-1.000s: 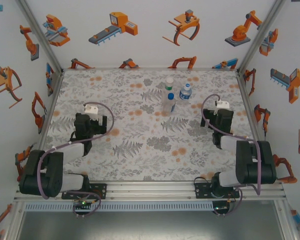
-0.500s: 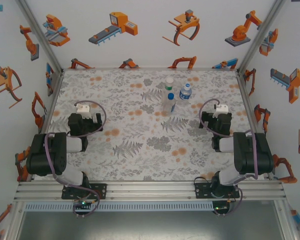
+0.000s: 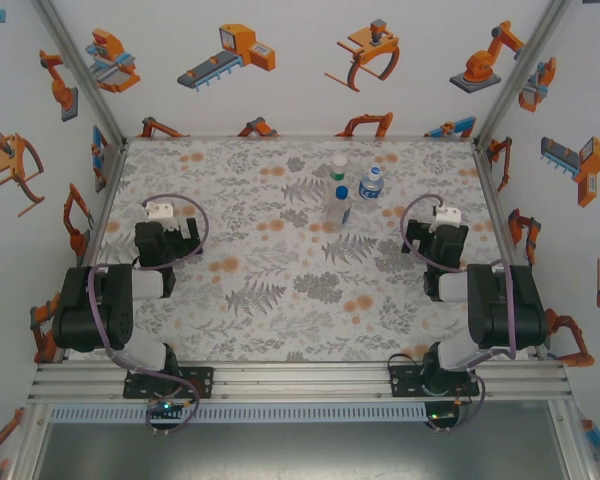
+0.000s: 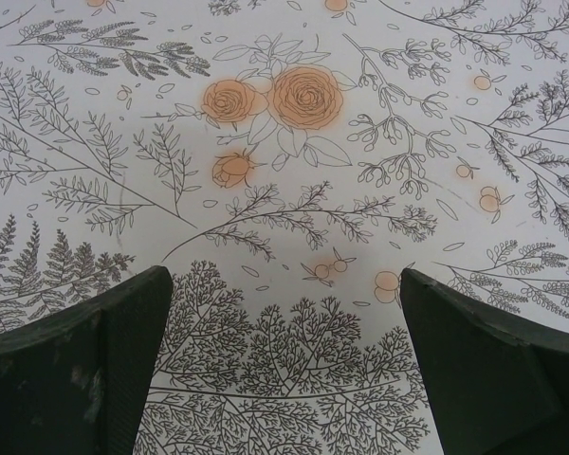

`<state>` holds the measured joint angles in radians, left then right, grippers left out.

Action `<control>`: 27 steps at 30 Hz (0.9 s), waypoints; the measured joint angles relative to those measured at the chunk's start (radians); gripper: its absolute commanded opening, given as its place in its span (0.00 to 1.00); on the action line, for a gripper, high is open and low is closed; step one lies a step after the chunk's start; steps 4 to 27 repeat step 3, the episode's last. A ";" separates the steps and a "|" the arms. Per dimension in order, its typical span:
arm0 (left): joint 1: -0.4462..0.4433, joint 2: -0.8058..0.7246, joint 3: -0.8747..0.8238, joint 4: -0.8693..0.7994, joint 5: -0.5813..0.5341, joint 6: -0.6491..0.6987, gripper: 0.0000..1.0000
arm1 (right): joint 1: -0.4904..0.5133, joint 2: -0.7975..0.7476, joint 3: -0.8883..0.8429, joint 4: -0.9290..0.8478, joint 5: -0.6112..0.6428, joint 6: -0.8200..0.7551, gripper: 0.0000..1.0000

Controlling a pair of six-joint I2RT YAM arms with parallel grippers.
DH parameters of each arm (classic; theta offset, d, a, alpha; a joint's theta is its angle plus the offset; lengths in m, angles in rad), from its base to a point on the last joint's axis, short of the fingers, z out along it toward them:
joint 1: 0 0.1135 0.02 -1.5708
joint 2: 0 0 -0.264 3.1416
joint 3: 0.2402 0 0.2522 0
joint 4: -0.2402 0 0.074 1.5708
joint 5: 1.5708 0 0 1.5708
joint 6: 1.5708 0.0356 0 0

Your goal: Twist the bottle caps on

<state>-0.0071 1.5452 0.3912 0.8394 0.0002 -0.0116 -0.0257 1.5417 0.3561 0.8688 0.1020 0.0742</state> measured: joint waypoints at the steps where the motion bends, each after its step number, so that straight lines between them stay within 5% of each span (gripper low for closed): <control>1: 0.000 0.000 0.000 0.000 -0.001 0.000 0.97 | 0.000 0.000 0.000 0.000 0.000 0.000 0.99; 27: 0.000 0.000 0.000 0.000 -0.001 -0.001 0.97 | 0.000 0.000 0.000 0.000 0.000 0.000 0.99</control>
